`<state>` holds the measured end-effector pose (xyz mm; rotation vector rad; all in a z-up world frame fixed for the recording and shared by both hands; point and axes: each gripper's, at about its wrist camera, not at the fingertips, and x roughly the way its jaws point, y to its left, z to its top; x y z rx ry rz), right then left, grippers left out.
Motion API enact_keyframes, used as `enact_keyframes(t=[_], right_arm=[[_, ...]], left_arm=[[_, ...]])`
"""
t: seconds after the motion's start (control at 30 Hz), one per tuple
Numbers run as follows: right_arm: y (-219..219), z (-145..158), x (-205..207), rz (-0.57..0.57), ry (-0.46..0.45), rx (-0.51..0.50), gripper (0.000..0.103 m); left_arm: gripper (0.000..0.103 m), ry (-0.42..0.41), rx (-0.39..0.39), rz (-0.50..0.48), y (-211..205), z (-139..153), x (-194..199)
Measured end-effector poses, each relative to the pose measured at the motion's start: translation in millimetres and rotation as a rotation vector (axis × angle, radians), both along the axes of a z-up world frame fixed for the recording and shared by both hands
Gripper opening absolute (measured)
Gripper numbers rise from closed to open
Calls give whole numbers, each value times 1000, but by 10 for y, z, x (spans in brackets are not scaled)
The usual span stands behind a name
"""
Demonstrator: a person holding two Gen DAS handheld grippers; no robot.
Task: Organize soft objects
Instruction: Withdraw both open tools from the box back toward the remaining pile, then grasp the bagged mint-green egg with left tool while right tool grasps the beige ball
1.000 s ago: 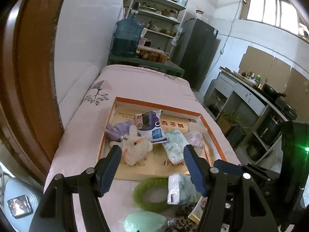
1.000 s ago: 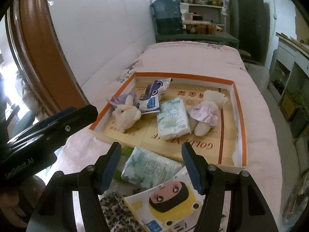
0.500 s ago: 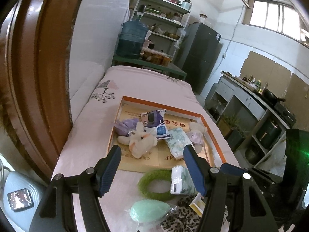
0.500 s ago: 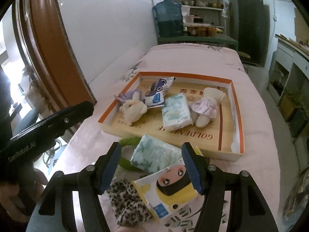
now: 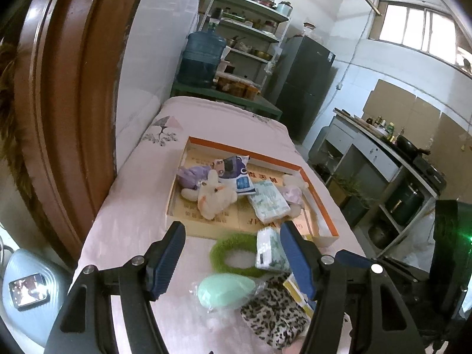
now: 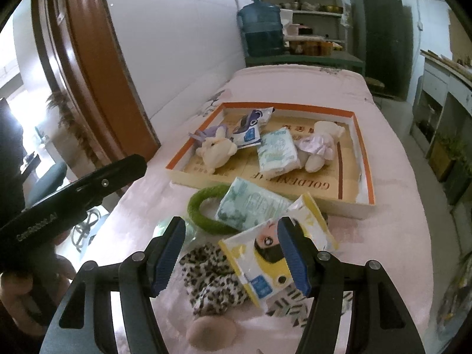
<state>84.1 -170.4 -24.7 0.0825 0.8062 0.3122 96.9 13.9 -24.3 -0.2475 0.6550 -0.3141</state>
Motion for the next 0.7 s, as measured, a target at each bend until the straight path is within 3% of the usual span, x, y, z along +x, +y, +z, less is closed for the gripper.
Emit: enact_keyframes(t=[0.7], right_arm=[[110,-239,-425,39,32,-40,66]], left_arm=[[66,43,10,-8,50,-286,-315]])
